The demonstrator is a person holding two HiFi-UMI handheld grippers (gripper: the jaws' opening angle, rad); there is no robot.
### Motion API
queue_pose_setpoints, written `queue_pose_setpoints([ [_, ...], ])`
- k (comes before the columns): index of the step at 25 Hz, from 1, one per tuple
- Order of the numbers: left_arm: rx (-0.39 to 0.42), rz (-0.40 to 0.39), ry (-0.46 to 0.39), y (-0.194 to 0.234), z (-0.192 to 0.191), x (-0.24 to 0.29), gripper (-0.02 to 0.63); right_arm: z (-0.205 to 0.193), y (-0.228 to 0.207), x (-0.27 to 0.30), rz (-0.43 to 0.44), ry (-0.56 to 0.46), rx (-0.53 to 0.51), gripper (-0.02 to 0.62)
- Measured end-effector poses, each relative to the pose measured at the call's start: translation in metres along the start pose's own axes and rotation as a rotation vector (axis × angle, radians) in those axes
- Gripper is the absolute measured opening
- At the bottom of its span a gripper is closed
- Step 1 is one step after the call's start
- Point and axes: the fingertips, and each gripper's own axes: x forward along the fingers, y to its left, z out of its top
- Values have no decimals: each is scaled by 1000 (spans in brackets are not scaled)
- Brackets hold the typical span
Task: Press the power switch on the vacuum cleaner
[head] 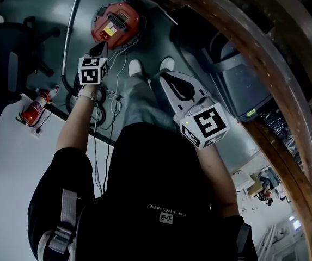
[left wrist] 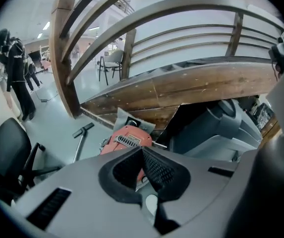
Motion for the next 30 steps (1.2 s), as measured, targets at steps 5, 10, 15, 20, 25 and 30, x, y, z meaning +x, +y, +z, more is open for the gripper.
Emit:
queue_pose_setpoints([
  [5, 11, 30, 49, 21, -29, 47, 15, -14, -13, 30, 13, 33, -4, 29],
  [10, -54, 91, 100, 48, -58, 87, 15, -32, -18, 52, 27, 60, 7, 29],
  [15, -86, 136, 112, 72, -69, 118, 15, -51, -17, 67, 40, 84, 25, 29],
  [20, -97, 167, 138, 94, -83, 145, 15, -66, -19, 76, 40, 100, 53, 29],
  [25, -76, 178, 168, 105, -94, 164, 15, -79, -21, 80, 37, 112, 87, 29],
  [30, -67, 198, 192, 113, -103, 177, 15, -84, -27, 89, 30, 121, 107, 29],
])
